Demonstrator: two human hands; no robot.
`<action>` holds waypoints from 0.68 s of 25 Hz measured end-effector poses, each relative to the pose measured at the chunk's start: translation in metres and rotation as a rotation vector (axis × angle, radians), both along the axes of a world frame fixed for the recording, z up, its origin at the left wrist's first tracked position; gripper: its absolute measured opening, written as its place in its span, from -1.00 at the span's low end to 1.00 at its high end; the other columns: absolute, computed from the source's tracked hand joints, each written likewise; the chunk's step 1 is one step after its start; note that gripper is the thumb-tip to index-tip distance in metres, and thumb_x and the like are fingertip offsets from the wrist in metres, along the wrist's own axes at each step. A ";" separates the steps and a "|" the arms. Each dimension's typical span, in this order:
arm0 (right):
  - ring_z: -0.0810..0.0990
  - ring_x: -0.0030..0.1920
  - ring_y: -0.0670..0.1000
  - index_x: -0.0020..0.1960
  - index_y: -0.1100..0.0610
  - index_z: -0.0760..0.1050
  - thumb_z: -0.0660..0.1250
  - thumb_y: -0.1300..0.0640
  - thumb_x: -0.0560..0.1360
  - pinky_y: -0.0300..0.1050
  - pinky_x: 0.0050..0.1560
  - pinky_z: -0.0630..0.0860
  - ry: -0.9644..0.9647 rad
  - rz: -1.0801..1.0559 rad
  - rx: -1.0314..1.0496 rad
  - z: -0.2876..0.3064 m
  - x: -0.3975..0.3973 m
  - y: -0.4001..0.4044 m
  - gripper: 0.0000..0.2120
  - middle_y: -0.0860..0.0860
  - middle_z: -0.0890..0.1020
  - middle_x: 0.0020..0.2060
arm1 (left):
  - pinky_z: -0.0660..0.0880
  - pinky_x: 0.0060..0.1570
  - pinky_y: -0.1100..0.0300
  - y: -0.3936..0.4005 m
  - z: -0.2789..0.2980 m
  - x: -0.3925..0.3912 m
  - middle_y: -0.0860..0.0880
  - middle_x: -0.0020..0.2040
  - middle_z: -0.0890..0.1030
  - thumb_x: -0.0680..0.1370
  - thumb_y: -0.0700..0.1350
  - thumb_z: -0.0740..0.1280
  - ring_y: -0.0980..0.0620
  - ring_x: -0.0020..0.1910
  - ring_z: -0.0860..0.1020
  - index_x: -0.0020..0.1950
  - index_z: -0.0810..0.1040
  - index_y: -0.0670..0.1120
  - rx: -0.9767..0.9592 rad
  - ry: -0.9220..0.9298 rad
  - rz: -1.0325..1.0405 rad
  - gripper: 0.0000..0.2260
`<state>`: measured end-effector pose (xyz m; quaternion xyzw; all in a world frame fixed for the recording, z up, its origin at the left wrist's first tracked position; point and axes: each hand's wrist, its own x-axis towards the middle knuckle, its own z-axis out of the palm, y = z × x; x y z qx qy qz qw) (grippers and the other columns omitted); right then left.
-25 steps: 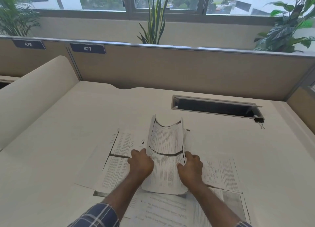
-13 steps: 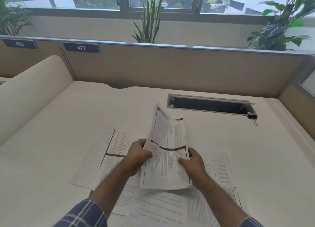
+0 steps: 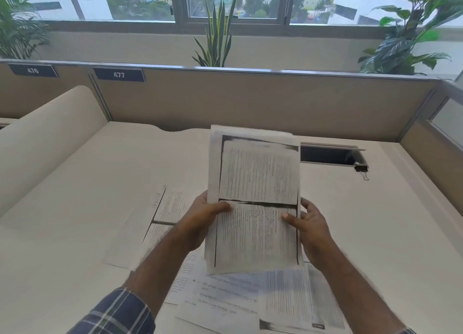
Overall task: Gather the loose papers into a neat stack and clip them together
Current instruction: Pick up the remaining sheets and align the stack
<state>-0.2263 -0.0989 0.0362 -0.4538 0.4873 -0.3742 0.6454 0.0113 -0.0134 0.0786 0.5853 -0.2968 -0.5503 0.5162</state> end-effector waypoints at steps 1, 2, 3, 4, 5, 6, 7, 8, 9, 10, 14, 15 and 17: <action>0.73 -0.03 0.15 0.25 0.14 0.47 0.45 0.33 0.44 0.14 -0.01 0.65 0.032 -0.011 -0.015 0.002 -0.007 0.001 -0.59 0.14 0.73 -0.01 | 0.67 -0.02 -0.05 -0.002 -0.005 -0.007 -0.16 0.10 0.72 0.53 -0.32 0.37 -0.17 0.05 0.71 0.23 0.55 -0.13 0.013 0.007 0.025 -0.71; 0.74 -0.07 0.13 0.20 0.18 0.52 0.45 0.34 0.44 0.07 -0.06 0.67 0.064 -0.027 -0.029 0.004 -0.014 0.002 -0.65 0.15 0.74 -0.03 | 0.66 0.00 -0.08 -0.004 -0.013 -0.014 -0.16 0.09 0.72 0.53 -0.30 0.39 -0.16 0.04 0.71 0.23 0.56 -0.13 0.040 0.001 0.046 -0.72; 0.75 -0.10 0.12 0.15 0.20 0.55 0.45 0.35 0.44 0.02 -0.10 0.67 0.105 -0.034 -0.047 0.003 -0.022 0.003 -0.70 0.15 0.74 -0.05 | 0.66 0.03 -0.11 -0.007 -0.023 -0.021 -0.17 0.09 0.72 0.53 -0.28 0.39 -0.17 0.03 0.71 0.24 0.56 -0.15 0.072 -0.014 0.061 -0.71; 0.74 -0.11 0.12 0.10 0.21 0.57 0.45 0.34 0.44 0.01 -0.10 0.67 0.156 -0.043 -0.065 0.002 -0.030 0.005 -0.74 0.15 0.74 -0.06 | 0.64 0.06 -0.15 -0.010 -0.032 -0.030 -0.19 0.10 0.71 0.52 -0.28 0.40 -0.18 0.03 0.71 0.25 0.56 -0.16 0.112 -0.044 0.067 -0.70; 0.74 -0.11 0.12 0.07 0.19 0.58 0.46 0.33 0.44 0.04 -0.07 0.67 0.220 -0.056 -0.080 -0.001 -0.039 0.006 -0.78 0.14 0.73 -0.07 | 0.63 0.07 -0.18 -0.013 -0.041 -0.041 -0.19 0.11 0.71 0.51 -0.27 0.40 -0.17 0.03 0.71 0.25 0.57 -0.17 0.154 -0.078 0.071 -0.69; 0.72 -0.11 0.12 0.03 0.17 0.59 0.45 0.32 0.44 0.07 -0.03 0.66 0.287 -0.063 -0.086 -0.003 -0.047 0.008 -0.81 0.14 0.73 -0.07 | 0.63 0.08 -0.18 -0.015 -0.049 -0.051 -0.19 0.12 0.70 0.50 -0.26 0.40 -0.16 0.03 0.70 0.26 0.56 -0.17 0.190 -0.121 0.072 -0.68; 0.71 -0.10 0.10 0.00 0.15 0.58 0.45 0.30 0.44 0.07 -0.01 0.65 0.354 -0.075 -0.085 -0.010 -0.054 0.010 -0.83 0.12 0.72 -0.07 | 0.62 0.11 -0.15 -0.016 -0.055 -0.063 -0.17 0.13 0.69 0.50 -0.25 0.40 -0.15 0.05 0.69 0.27 0.55 -0.16 0.210 -0.166 0.067 -0.67; 0.69 -0.09 0.09 -0.02 0.11 0.58 0.45 0.28 0.44 0.06 -0.01 0.64 0.429 -0.087 -0.085 -0.016 -0.061 0.011 -0.84 0.10 0.70 -0.06 | 0.61 0.14 -0.12 -0.017 -0.059 -0.074 -0.14 0.15 0.68 0.50 -0.24 0.39 -0.13 0.09 0.67 0.28 0.54 -0.15 0.219 -0.214 0.056 -0.65; 0.67 -0.07 0.09 -0.02 0.08 0.57 0.46 0.23 0.43 0.05 0.00 0.63 0.529 -0.111 -0.093 -0.024 -0.068 0.012 -0.84 0.09 0.67 -0.04 | 0.59 0.18 -0.09 -0.017 -0.064 -0.085 -0.11 0.18 0.66 0.51 -0.23 0.39 -0.11 0.14 0.65 0.30 0.53 -0.13 0.228 -0.260 0.040 -0.64; 0.64 -0.02 0.11 0.02 0.06 0.57 0.47 0.15 0.41 0.07 0.04 0.61 0.641 -0.130 -0.091 -0.034 -0.074 0.012 -0.80 0.08 0.64 0.01 | 0.57 0.22 -0.07 -0.016 -0.069 -0.095 -0.08 0.21 0.65 0.51 -0.21 0.40 -0.10 0.18 0.62 0.32 0.52 -0.11 0.242 -0.303 0.021 -0.63; 0.57 0.08 0.23 0.19 0.03 0.53 0.44 0.01 0.38 0.09 0.16 0.53 0.870 -0.092 -0.038 -0.062 -0.089 0.015 -0.61 0.13 0.56 0.10 | 0.55 0.25 -0.07 -0.015 -0.084 -0.113 -0.04 0.21 0.63 0.43 -0.10 0.40 -0.08 0.20 0.58 0.30 0.51 -0.07 0.317 -0.504 -0.036 -0.57; 0.58 0.05 0.22 0.17 0.03 0.53 0.43 0.02 0.36 0.08 0.14 0.54 0.870 -0.081 -0.032 -0.067 -0.090 0.015 -0.61 0.13 0.58 0.08 | 0.56 0.23 -0.05 -0.016 -0.086 -0.115 -0.05 0.19 0.62 0.40 -0.11 0.38 -0.08 0.18 0.58 0.28 0.50 -0.08 0.340 -0.539 -0.029 -0.56; 0.61 -0.03 0.18 0.11 0.03 0.53 0.41 0.07 0.34 0.01 0.02 0.59 0.814 -0.092 -0.030 -0.066 -0.086 0.017 -0.66 0.13 0.59 0.03 | 0.58 0.19 0.00 -0.020 -0.085 -0.117 -0.06 0.17 0.60 0.38 -0.15 0.37 -0.09 0.15 0.58 0.26 0.48 -0.10 0.357 -0.529 -0.003 -0.56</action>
